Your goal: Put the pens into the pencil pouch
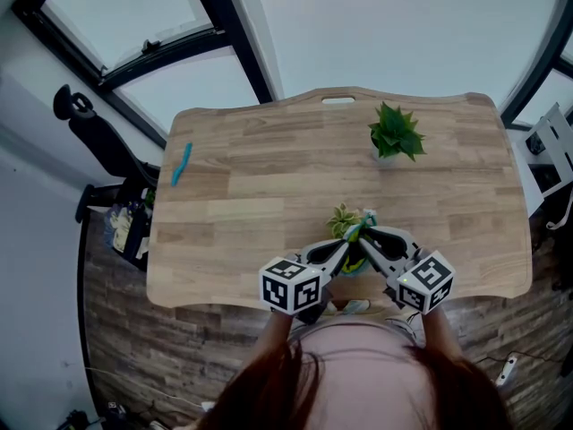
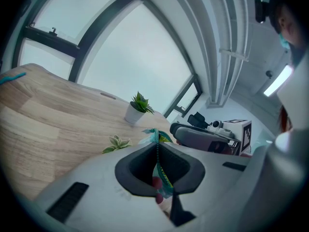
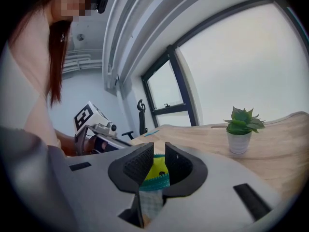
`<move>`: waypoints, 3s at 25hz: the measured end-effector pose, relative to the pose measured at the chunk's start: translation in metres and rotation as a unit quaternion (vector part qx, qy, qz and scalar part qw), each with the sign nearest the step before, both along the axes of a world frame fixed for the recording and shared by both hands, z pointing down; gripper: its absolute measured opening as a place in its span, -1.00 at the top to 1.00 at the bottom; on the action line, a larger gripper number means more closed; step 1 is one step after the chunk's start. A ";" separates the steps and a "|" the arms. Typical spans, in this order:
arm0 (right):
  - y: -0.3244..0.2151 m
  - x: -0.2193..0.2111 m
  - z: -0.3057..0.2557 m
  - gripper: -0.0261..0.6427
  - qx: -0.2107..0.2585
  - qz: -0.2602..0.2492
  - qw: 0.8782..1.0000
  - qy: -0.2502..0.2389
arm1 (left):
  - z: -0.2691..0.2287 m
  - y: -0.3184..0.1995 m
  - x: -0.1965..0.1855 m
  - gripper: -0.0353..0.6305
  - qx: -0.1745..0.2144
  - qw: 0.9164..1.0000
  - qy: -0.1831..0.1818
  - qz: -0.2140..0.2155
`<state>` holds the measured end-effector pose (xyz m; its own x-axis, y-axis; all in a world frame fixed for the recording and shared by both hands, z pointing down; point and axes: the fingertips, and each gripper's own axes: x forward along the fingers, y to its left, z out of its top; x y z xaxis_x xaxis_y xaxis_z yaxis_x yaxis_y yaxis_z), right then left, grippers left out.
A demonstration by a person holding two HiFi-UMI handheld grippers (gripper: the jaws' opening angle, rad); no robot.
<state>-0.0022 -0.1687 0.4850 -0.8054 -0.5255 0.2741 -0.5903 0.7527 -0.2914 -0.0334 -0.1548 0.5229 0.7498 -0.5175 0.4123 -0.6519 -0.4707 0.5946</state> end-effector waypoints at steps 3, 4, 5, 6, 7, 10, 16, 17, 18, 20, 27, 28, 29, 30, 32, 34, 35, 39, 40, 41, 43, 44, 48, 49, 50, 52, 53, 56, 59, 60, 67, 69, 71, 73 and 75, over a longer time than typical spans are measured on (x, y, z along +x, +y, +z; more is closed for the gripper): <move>-0.003 0.004 -0.006 0.78 -0.002 0.014 1.000 -0.021 | 0.000 0.000 0.000 0.86 0.000 1.000 0.000 0.000; -0.006 0.006 -0.009 0.78 -0.003 0.023 0.999 -0.030 | 0.000 0.000 0.000 0.86 0.001 1.000 0.000 0.001; -0.009 0.009 -0.012 0.78 -0.003 0.033 0.999 -0.038 | 0.000 0.000 0.001 0.86 0.001 1.000 0.000 0.002; -0.012 0.012 -0.014 0.78 -0.003 0.044 0.998 -0.044 | 0.000 0.000 0.001 0.86 0.002 1.000 0.000 0.003; -0.014 0.015 -0.016 0.78 -0.004 0.054 0.997 -0.049 | -0.001 0.001 0.002 0.86 0.003 1.000 0.000 0.005; -0.020 0.027 -0.021 0.79 -0.008 0.082 0.995 -0.061 | -0.002 0.002 0.004 0.86 0.006 1.000 0.000 0.010; -0.020 0.045 -0.024 0.85 -0.010 0.115 0.992 -0.060 | -0.003 0.006 0.008 0.86 0.013 1.000 0.002 0.012; -0.019 0.046 -0.023 0.85 -0.011 0.117 0.992 -0.056 | -0.003 0.007 0.008 0.86 0.014 1.000 0.001 0.011; -0.017 0.047 -0.022 0.85 -0.012 0.118 0.992 -0.053 | -0.003 0.007 0.008 0.86 0.015 1.000 0.000 0.009; -0.015 0.049 -0.021 0.85 -0.013 0.119 0.992 -0.049 | -0.004 0.008 0.009 0.86 0.020 1.000 0.000 0.008; -0.009 0.053 -0.022 0.88 -0.019 0.122 0.991 -0.046 | -0.008 0.009 0.005 0.64 0.033 0.999 -0.005 -0.017; -0.009 0.054 -0.023 0.88 -0.020 0.123 0.991 -0.047 | -0.008 0.009 0.003 0.64 0.036 0.999 -0.008 -0.023; -0.009 0.055 -0.023 0.89 -0.021 0.124 0.991 -0.048 | -0.009 0.009 0.001 0.62 0.040 0.999 -0.011 -0.031; -0.009 0.056 -0.023 0.89 -0.021 0.125 0.991 -0.049 | -0.011 0.009 -0.001 0.61 0.044 0.998 -0.013 -0.039; -0.009 0.058 -0.026 0.90 -0.016 0.123 0.991 -0.050 | -0.016 0.010 -0.007 0.61 0.055 0.997 -0.017 -0.056; -0.009 0.059 -0.029 0.91 -0.010 0.120 0.991 -0.051 | -0.025 0.009 -0.012 0.61 0.068 0.995 -0.018 -0.076; -0.009 0.060 -0.030 0.92 -0.009 0.120 0.991 -0.053 | -0.029 0.010 -0.015 0.62 0.076 0.993 -0.020 -0.086; -0.006 0.063 -0.036 0.92 -0.011 0.121 0.991 -0.061 | -0.047 0.011 -0.022 0.79 0.108 0.986 -0.032 -0.119; -0.005 0.063 -0.038 0.92 -0.007 0.119 0.991 -0.058 | -0.051 0.012 -0.023 0.80 0.116 0.985 -0.035 -0.125; -0.004 0.063 -0.040 0.92 0.000 0.115 0.992 -0.051 | -0.055 0.012 -0.024 0.82 0.122 0.983 -0.038 -0.131; -0.002 0.062 -0.044 0.92 0.016 0.109 0.993 -0.030 | -0.060 0.013 -0.024 0.85 0.133 0.980 -0.046 -0.141; -0.001 0.063 -0.046 0.92 0.024 0.107 0.994 -0.020 | -0.062 0.014 -0.023 0.86 0.138 0.978 -0.051 -0.145; 0.001 0.066 -0.055 0.92 0.046 0.097 0.994 -0.004 | -0.070 0.015 -0.017 0.88 0.160 0.972 -0.076 -0.156; 0.002 0.067 -0.057 0.92 0.049 0.096 0.994 -0.004 | -0.073 0.015 -0.016 0.88 0.166 0.970 -0.081 -0.158; 0.002 0.068 -0.059 0.92 0.051 0.095 0.994 -0.005 | -0.075 0.016 -0.014 0.89 0.171 0.968 -0.085 -0.161; 0.002 0.072 -0.063 0.92 0.055 0.096 0.994 -0.006 | -0.080 0.017 -0.011 0.89 0.181 0.965 -0.090 -0.165; 0.002 0.074 -0.064 0.92 0.057 0.096 0.994 -0.006 | -0.083 0.018 -0.009 0.89 0.185 0.964 -0.092 -0.166; 0.003 0.078 -0.068 0.92 0.062 0.096 0.993 -0.007 | -0.094 0.020 -0.006 0.89 0.200 0.960 -0.105 -0.166; 0.004 0.080 -0.073 0.92 0.077 0.100 0.992 -0.004 | -0.105 0.022 -0.006 0.89 0.218 0.955 -0.117 -0.163; 0.006 0.080 -0.076 0.92 0.085 0.103 0.991 -0.002 | -0.108 0.024 -0.007 0.89 0.223 0.954 -0.119 -0.162; 0.024 0.076 -0.094 0.93 0.119 0.140 0.983 -0.006 | -0.127 0.039 -0.015 0.89 0.245 0.951 -0.120 -0.149; 0.031 0.074 -0.097 0.93 0.124 0.152 0.981 0.000 | -0.132 0.046 -0.019 0.89 0.249 0.951 -0.118 -0.143; 0.039 0.071 -0.099 0.93 0.127 0.160 0.979 0.009 | -0.134 0.053 -0.024 0.89 0.252 0.950 -0.118 -0.140; 0.048 0.066 -0.100 0.93 0.129 0.165 0.978 0.018 | -0.135 0.061 -0.030 0.89 0.254 0.950 -0.118 -0.139; 0.057 0.062 -0.100 0.93 0.132 0.168 0.977 0.024 | -0.137 0.067 -0.035 0.89 0.255 0.950 -0.116 -0.139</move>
<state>0.0597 -0.1116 0.3847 -0.5648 -0.8154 0.1267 -0.8252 0.5594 -0.0784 -0.0683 -0.0874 0.3860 0.4747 -0.8592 0.1911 -0.8786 -0.4496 0.1608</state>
